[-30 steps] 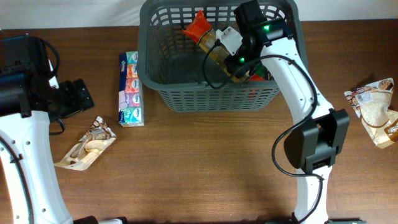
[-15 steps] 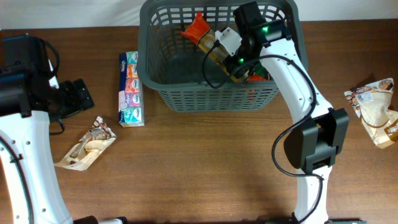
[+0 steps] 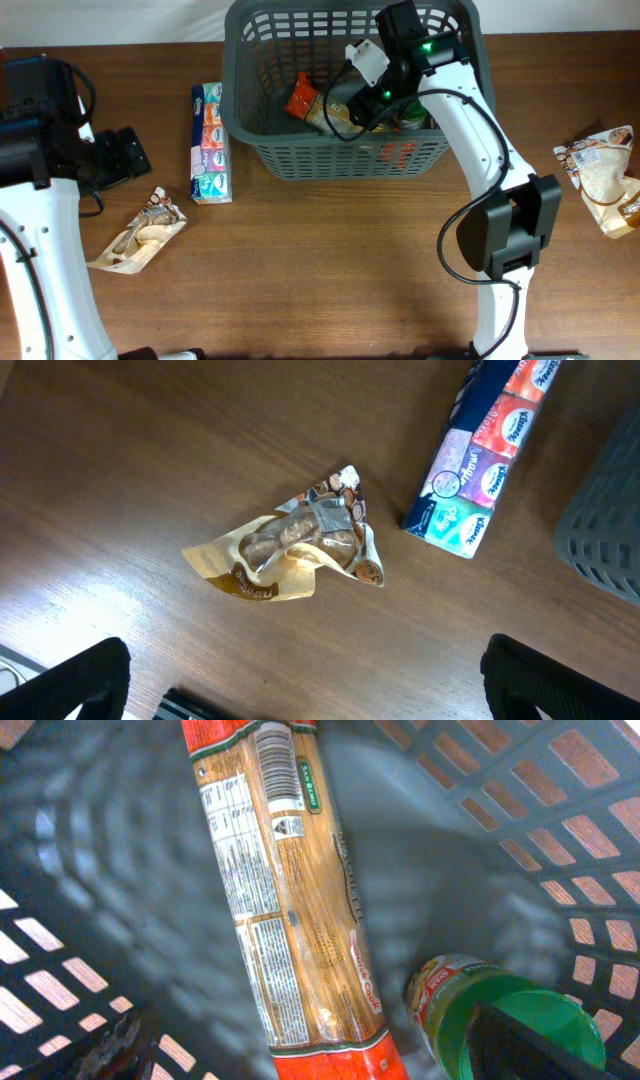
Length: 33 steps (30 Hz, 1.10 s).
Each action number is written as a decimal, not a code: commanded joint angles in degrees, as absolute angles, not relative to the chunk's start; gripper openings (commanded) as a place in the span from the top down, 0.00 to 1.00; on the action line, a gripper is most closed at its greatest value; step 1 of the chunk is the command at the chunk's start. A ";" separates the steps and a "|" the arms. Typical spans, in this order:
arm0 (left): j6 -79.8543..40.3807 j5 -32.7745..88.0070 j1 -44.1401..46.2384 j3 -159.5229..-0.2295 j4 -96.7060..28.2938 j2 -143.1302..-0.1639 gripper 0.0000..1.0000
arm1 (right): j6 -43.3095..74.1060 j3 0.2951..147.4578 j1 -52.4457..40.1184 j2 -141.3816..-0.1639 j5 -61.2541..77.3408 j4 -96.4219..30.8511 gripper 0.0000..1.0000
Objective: Pack container
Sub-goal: 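Lower the spaghetti pack into the basket and release it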
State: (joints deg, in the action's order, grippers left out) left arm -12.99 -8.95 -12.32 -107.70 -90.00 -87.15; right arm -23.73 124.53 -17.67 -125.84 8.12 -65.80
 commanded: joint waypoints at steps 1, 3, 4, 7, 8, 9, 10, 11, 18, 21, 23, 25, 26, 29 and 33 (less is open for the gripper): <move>-12.29 -8.78 -12.53 -107.66 -90.08 -86.67 0.00 | -19.25 129.58 -18.00 -124.01 9.04 -65.98 0.11; -12.29 -8.78 -12.53 -107.66 -90.08 -86.67 0.00 | -17.89 133.05 -18.00 -124.01 9.04 -66.74 0.11; -12.29 -8.78 -12.53 -107.66 -90.11 -86.67 0.01 | -17.26 135.83 -18.00 -124.01 9.04 -67.48 0.11; -12.29 -8.78 -12.53 -107.66 -90.56 -86.67 0.00 | -15.18 146.21 -17.93 -124.01 7.99 -70.24 0.10; -12.29 -8.78 -12.53 -107.66 -90.78 -86.67 0.00 | -14.09 149.16 -17.89 -124.01 6.68 -70.78 0.06; -12.29 -8.78 -12.53 -107.66 -90.89 -86.67 0.00 | -12.51 151.98 -17.87 -123.92 4.75 -71.16 0.04; -12.29 -8.80 -12.53 -107.66 -90.94 -86.67 0.00 | -10.50 154.95 -17.65 -123.79 2.50 -71.18 0.03; -12.29 -8.78 -12.53 -107.66 -90.94 -86.67 0.00 | -9.13 157.58 -17.50 -123.61 0.69 -71.18 0.02; -12.29 -8.78 -12.53 -107.66 -90.94 -86.67 0.01 | -4.62 170.23 -12.80 -122.93 -9.47 -73.14 0.01; -12.29 -8.80 -12.53 -107.66 -90.94 -86.67 0.00 | -1.61 171.15 -9.21 -122.56 -15.11 -75.81 0.01; -12.29 -8.80 -12.53 -107.66 -90.94 -86.67 0.00 | 0.89 171.30 -6.33 -122.48 -17.85 -78.15 0.01; -12.27 -8.80 -12.53 -107.66 -90.94 -86.67 0.00 | 4.58 171.35 -1.50 -122.26 -18.52 -81.80 0.01; -12.27 -8.80 -12.53 -107.66 -90.94 -86.70 0.00 | 6.44 171.35 0.64 -122.21 -18.57 -83.20 0.01; -12.27 -8.80 -12.53 -107.66 -90.94 -86.67 0.01 | 13.34 171.33 7.55 -122.21 -18.57 -87.68 0.01; -12.29 -8.78 -12.53 -107.66 -90.80 -86.67 0.00 | 25.50 171.26 18.55 -122.23 -18.46 -95.18 0.01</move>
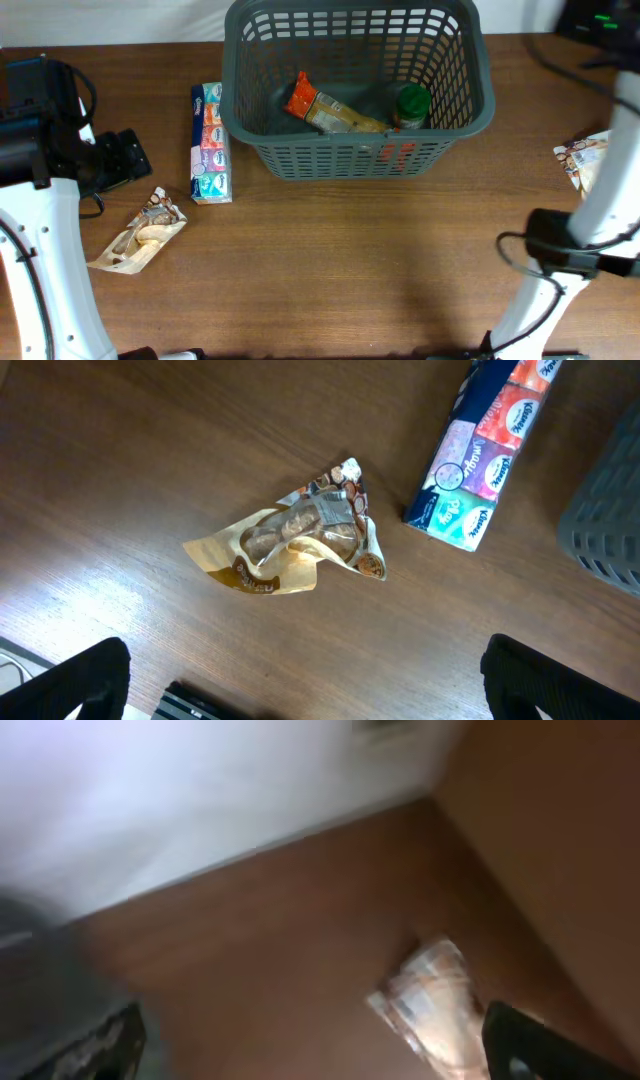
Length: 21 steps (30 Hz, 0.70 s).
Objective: Pack container
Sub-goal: 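Lower the spaghetti pack into the basket and release it, then move the right gripper back over the rice bag at right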
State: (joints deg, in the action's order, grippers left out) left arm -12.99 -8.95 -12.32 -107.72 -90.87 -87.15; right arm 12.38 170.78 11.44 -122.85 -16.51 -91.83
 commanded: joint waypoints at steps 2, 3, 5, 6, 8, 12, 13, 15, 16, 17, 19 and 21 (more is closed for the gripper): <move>-12.29 -8.78 -12.53 -107.66 -90.56 -86.67 0.01 | 28.84 171.22 23.09 -122.23 -18.06 -97.34 0.01; -12.29 -8.78 -12.53 -107.66 -90.48 -86.70 0.01 | 28.77 170.89 25.71 -122.23 -15.99 -97.32 0.01; -12.29 -8.78 -12.53 -107.66 -90.17 -86.70 0.01 | 28.69 170.84 29.61 -122.23 -11.97 -97.32 0.01; -12.29 -8.78 -12.53 -107.66 -90.02 -86.67 0.00 | 27.20 170.84 31.59 -122.23 -9.26 -97.32 0.01; -12.29 -8.78 -12.53 -107.66 -89.82 -86.70 0.00 | 22.79 170.84 34.37 -122.23 -5.21 -97.32 0.01; -12.29 -8.78 -12.53 -107.66 -89.80 -86.67 0.00 | 14.55 170.39 37.67 -122.30 -3.20 -97.21 0.01; -12.29 -8.78 -12.53 -107.66 -89.80 -86.70 0.01 | 11.11 169.90 38.02 -122.30 -3.22 -97.14 0.01; -12.29 -8.78 -12.53 -107.66 -89.80 -86.67 0.00 | 6.22 169.03 38.02 -122.34 -3.20 -97.12 0.01; -12.29 -8.78 -12.53 -107.66 -89.78 -86.67 0.01 | 4.75 168.53 38.00 -122.48 -3.18 -97.12 0.01; -12.29 -8.78 -12.53 -107.66 -89.65 -86.70 0.00 | 4.73 168.07 37.89 -122.61 -3.11 -97.14 0.01; -12.29 -8.78 -12.53 -107.66 -89.34 -86.67 0.01 | 4.93 166.63 37.91 -122.72 1.34 -97.10 0.01; -12.29 -8.78 -12.53 -107.66 -89.21 -86.70 0.00 | 4.89 165.16 37.89 -122.74 11.70 -97.30 0.01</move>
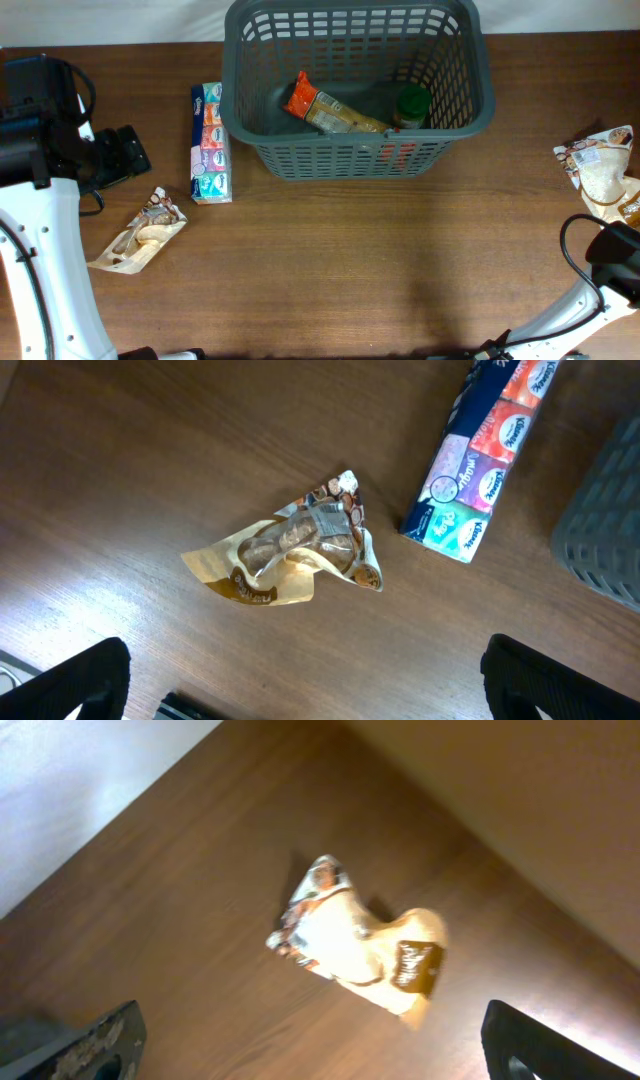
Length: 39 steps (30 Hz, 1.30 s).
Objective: Pack container
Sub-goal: 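Move the right gripper back over the rice bag at right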
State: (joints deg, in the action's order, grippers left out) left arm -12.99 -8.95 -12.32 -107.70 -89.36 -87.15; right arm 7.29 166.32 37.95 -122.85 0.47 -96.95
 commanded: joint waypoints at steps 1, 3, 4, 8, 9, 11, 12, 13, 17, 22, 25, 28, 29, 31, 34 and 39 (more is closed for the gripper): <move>-12.29 -8.78 -12.53 -107.66 -89.23 -86.67 0.00 | 4.86 165.16 37.91 -122.74 12.47 -97.30 0.01; -12.29 -8.78 -12.53 -107.66 -89.23 -86.70 0.00 | 4.84 165.16 37.91 -122.74 11.44 -95.83 0.01; -12.29 -8.78 -12.53 -107.66 -89.25 -86.67 0.01 | 4.86 165.16 37.91 -122.76 10.74 -95.33 0.01; -12.29 -8.78 -12.53 -107.66 -89.27 -86.70 0.01 | 4.84 165.16 37.91 -123.28 3.68 -93.01 0.01; -12.29 -8.78 -12.53 -107.66 -89.25 -86.67 0.00 | 4.82 165.16 37.91 -123.28 1.13 -92.99 0.01; -12.29 -8.78 -12.53 -107.66 -89.23 -86.67 0.00 | 4.71 165.16 38.00 -123.28 -5.28 -93.23 0.01; -12.29 -8.78 -12.53 -107.66 -89.25 -86.70 0.00 | 4.71 165.16 38.02 -123.28 -7.73 -93.41 0.01; -12.29 -8.78 -12.53 -107.66 -89.38 -86.67 0.01 | 4.73 165.16 38.02 -123.28 -9.78 -93.43 0.01; -12.29 -8.78 -12.53 -107.66 -89.89 -86.67 0.00 | -0.21 165.16 38.00 -123.33 -8.43 -92.53 0.01; -12.29 -8.78 -12.53 -107.66 -89.84 -86.67 0.00 | -26.59 165.14 38.46 -124.95 8.54 -93.03 0.01; -12.29 -8.78 -12.53 -107.66 -89.89 -86.67 0.00 | -32.88 165.14 39.11 -126.61 9.93 -94.61 0.01; -12.27 -8.80 -12.53 -107.66 -89.86 -86.67 0.00 | -37.54 164.40 40.14 -129.29 6.04 -94.83 0.01; -12.27 -8.80 -12.53 -107.66 -89.86 -86.70 0.00 | -37.52 163.68 40.82 -130.34 3.70 -94.00 0.01; -12.29 -8.80 -12.53 -107.66 -89.84 -86.70 0.00 | -37.52 162.25 41.85 -131.55 0.49 -93.49 0.01; -12.27 -9.02 -12.53 -107.66 -89.62 -86.70 0.00 | -37.52 159.44 43.83 -132.55 -2.22 -93.12 0.01; -12.27 -10.87 -12.53 -107.66 -88.95 -86.70 0.00 | -37.50 153.51 46.63 -132.88 -1.72 -90.89 0.01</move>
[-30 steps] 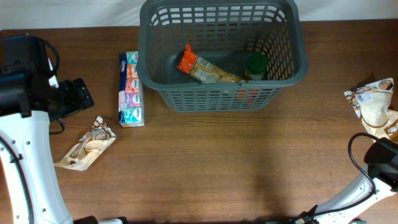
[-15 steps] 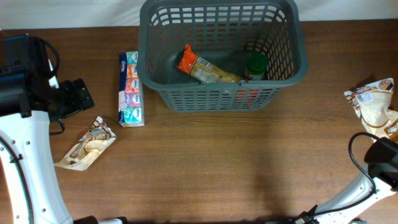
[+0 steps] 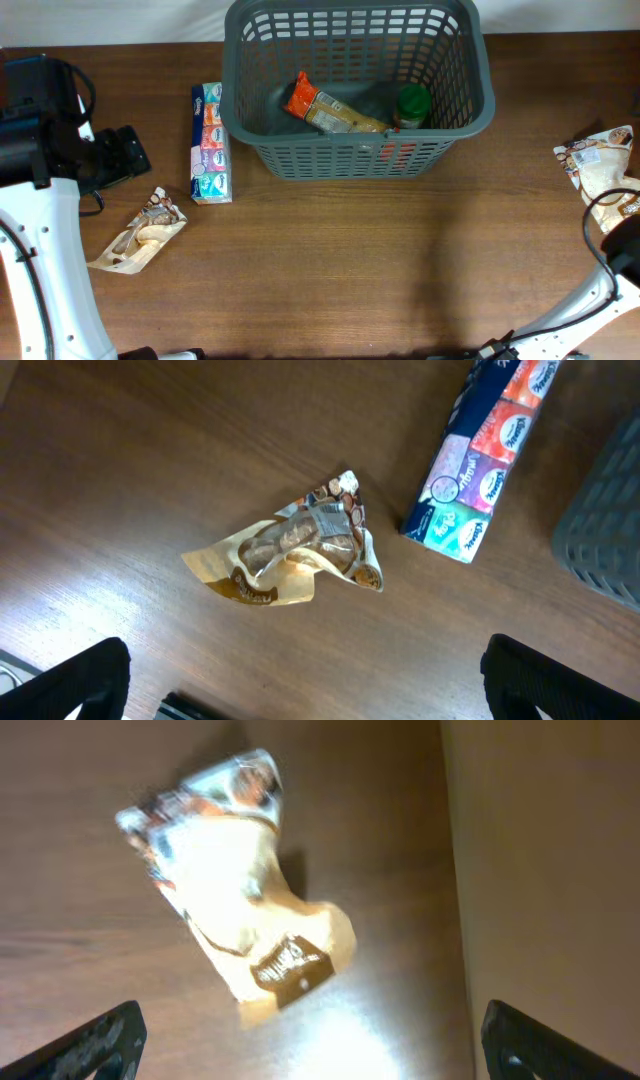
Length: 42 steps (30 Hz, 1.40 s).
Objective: Pack container
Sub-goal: 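Move the right gripper back over the rice bag at right, then lower the right gripper and grasp the clear rice bag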
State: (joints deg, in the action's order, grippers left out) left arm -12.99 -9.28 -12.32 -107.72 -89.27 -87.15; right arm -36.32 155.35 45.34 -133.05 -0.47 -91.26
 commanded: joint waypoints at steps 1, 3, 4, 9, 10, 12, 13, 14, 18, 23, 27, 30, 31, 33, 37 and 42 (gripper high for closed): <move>-12.27 -11.62 -12.53 -107.66 -88.95 -86.67 0.01 | -37.45 152.81 46.94 -132.88 -1.39 -90.70 0.01; -12.27 -12.51 -12.53 -107.66 -88.99 -86.67 0.00 | -37.56 151.89 47.33 -132.88 2.13 -90.89 0.01; -12.27 -12.95 -12.53 -107.66 -88.99 -86.67 0.00 | -38.83 151.61 47.35 -132.88 4.84 -90.91 0.01; -12.27 -13.37 -12.53 -107.66 -88.95 -86.70 0.00 | -49.76 145.56 46.11 -132.99 8.29 -90.72 0.01; -12.27 -13.39 -12.53 -107.66 -88.88 -86.70 0.00 | -49.71 143.90 45.91 -133.03 6.79 -89.84 0.01; -12.27 -13.39 -12.53 -107.66 -88.55 -86.67 0.00 | -49.69 140.07 45.36 -133.25 4.32 -87.88 0.01; -12.27 -13.58 -12.53 -107.66 -88.27 -86.70 0.00 | -49.69 137.38 45.21 -133.43 3.73 -86.26 0.01; -12.27 -14.00 -12.53 -107.66 -88.01 -86.67 0.01 | -49.67 135.11 44.99 -133.49 3.53 -84.90 0.01; -12.27 -16.51 -12.53 -107.66 -87.61 -86.70 0.00 | -49.04 127.37 43.77 -133.49 -1.26 -79.53 0.01; -12.27 -16.56 -12.53 -107.66 -87.00 -86.67 0.00 | -49.06 124.36 41.56 -133.53 -3.75 -74.61 0.01; -12.29 -16.53 -12.53 -107.66 -86.54 -86.70 0.00 | -49.06 123.85 38.94 -133.91 -7.49 -72.29 0.01; -12.29 -16.53 -12.53 -107.66 -86.56 -86.67 0.00 | -49.06 123.79 37.15 -134.93 -10.11 -71.37 0.01; -12.27 -16.53 -12.53 -107.66 -86.56 -86.70 0.00 | -49.06 123.79 36.73 -135.26 -10.41 -71.18 0.01; -12.29 -16.53 -12.53 -107.66 -86.56 -86.67 0.00 | -49.06 123.63 36.12 -136.14 -10.39 -71.05 0.01; -12.29 -16.53 -12.53 -107.66 -86.56 -86.70 0.00 | -48.80 123.63 35.51 -137.91 -11.22 -71.09 0.01; -12.27 -16.53 -12.53 -107.66 -86.56 -86.67 0.00 | -48.77 123.63 36.03 -138.89 -11.14 -71.09 0.01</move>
